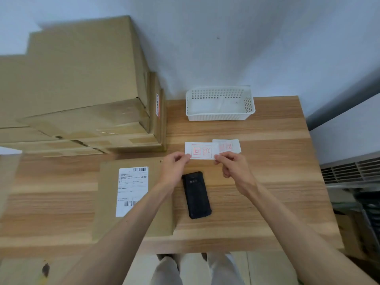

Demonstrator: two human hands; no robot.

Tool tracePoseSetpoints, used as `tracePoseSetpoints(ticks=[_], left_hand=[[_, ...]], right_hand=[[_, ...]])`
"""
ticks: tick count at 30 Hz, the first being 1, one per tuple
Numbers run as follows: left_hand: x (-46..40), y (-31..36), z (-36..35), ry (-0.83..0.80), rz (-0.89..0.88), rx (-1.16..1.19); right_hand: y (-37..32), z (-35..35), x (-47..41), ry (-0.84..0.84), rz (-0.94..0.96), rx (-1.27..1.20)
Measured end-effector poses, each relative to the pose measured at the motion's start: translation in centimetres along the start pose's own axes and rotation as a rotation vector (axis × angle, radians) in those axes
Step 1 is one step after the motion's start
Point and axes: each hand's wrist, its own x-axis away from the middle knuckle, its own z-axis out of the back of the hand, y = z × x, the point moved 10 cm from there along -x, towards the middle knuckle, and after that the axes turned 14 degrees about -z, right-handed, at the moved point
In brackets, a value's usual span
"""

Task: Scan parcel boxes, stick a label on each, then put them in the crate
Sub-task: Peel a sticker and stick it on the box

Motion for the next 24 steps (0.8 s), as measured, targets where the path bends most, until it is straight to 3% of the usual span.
tracePoseSetpoints(ticks=[6, 13, 20, 24], left_hand=[[4.0, -1.6, 7.7, 0.068, 0.048, 0.087], [6.1, -2.6, 13.7, 0.008, 0.027, 0.109], [7.1, -3.8, 16.7, 0.011, 0.004, 0.127], [8.1, -4.0, 16.6, 0.035, 0.085, 0.287]], right_hand=[[0.6, -6.6, 4.2, -0.067, -0.011, 0.001], [1.6, -13.1, 8.0, -0.112, 0.028, 0.027], [4.1, -16.3, 10.3, -0.111, 0.010, 0.103], [4.6, -17.3, 11.5, -0.105, 0.016, -0.027]])
